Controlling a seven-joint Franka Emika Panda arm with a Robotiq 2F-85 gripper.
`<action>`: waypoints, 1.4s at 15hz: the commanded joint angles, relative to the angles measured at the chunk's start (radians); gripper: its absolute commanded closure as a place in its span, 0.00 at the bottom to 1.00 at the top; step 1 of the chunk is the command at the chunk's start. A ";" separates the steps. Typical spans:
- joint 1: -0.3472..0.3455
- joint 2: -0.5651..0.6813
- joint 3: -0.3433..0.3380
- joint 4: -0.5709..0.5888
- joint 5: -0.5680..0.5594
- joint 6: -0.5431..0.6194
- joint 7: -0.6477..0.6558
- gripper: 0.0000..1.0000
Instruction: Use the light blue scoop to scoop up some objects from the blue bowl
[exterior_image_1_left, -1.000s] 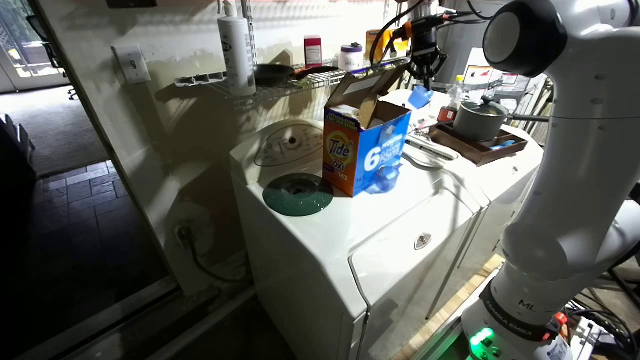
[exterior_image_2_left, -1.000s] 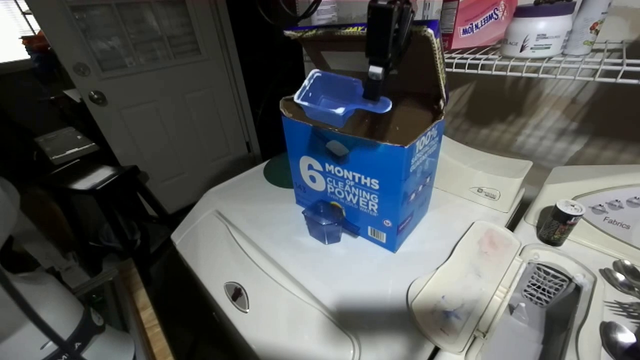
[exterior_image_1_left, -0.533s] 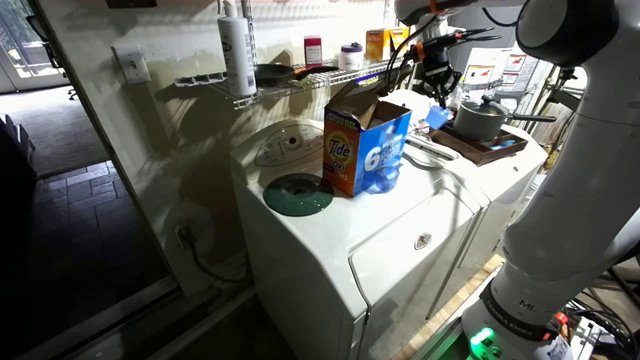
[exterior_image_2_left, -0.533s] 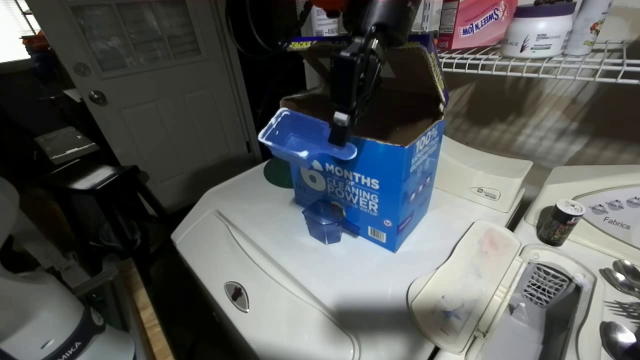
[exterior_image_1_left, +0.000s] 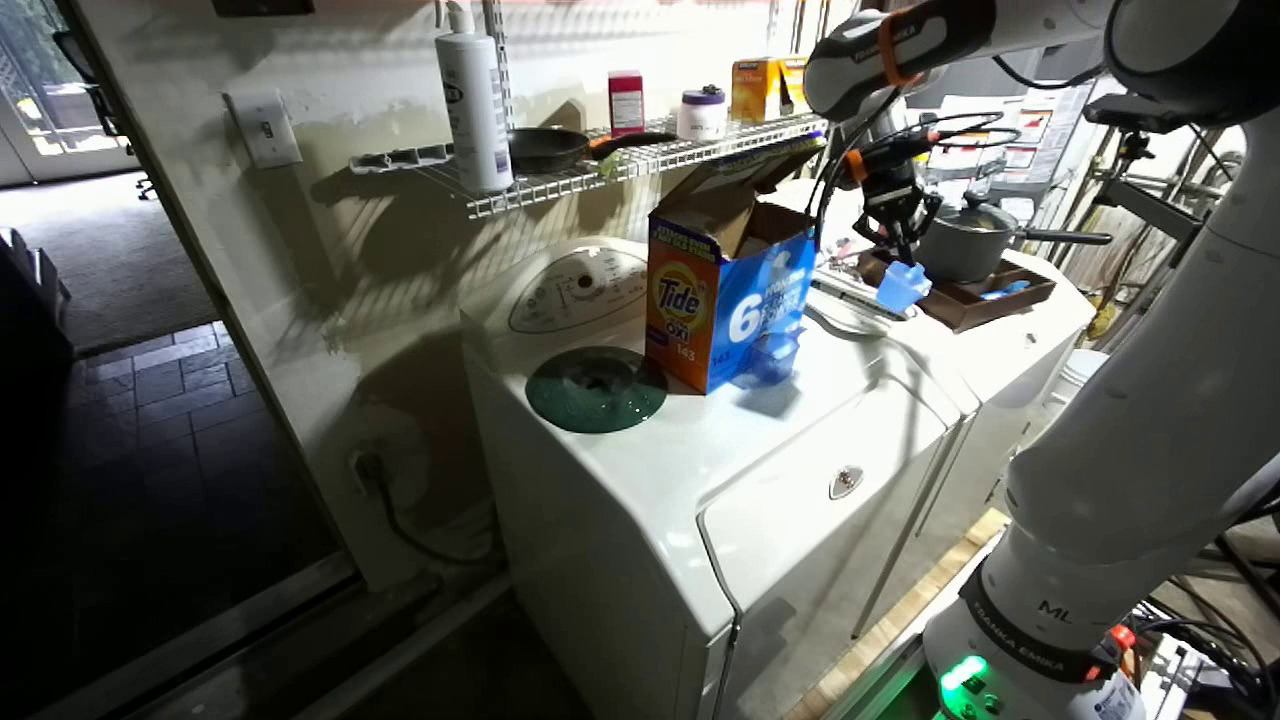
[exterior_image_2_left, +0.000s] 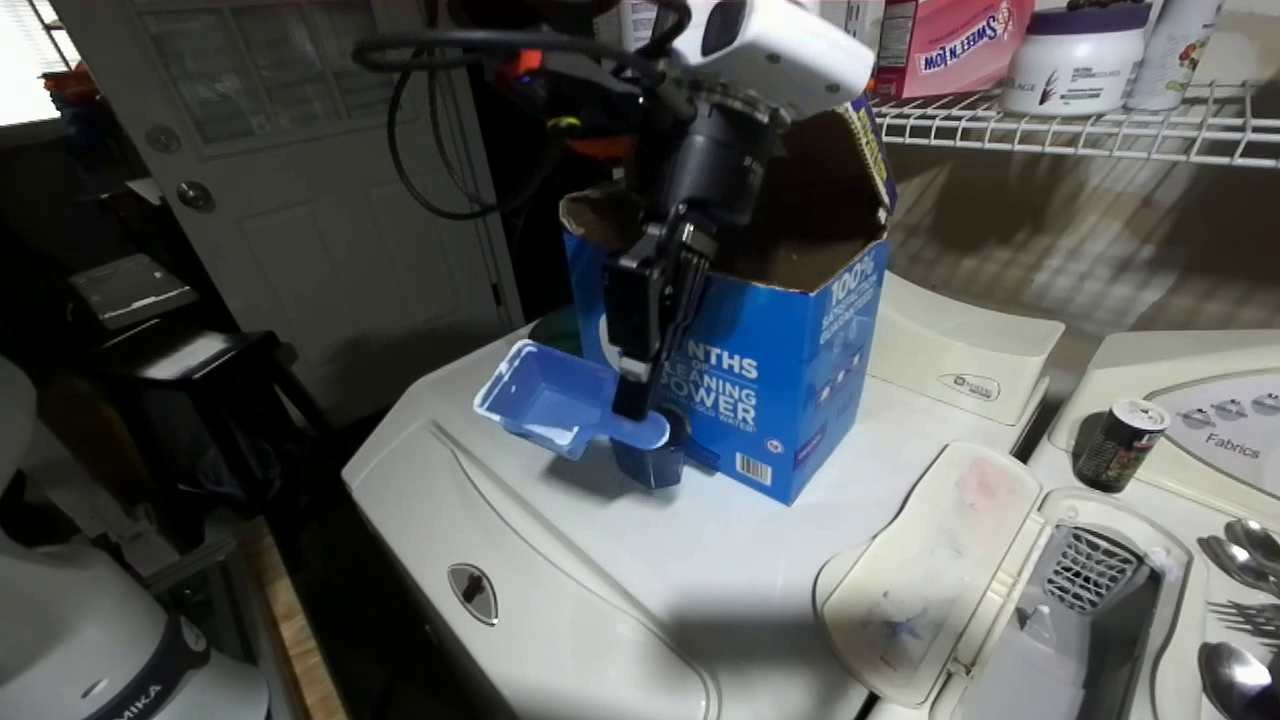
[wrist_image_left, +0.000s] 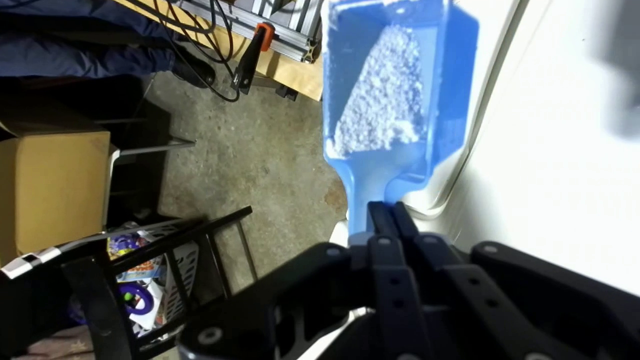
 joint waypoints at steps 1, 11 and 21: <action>0.007 -0.094 0.006 -0.159 -0.054 0.114 0.034 0.99; 0.003 -0.131 0.027 -0.374 -0.197 0.401 0.058 0.99; 0.030 -0.156 0.087 -0.527 -0.436 0.716 0.041 0.99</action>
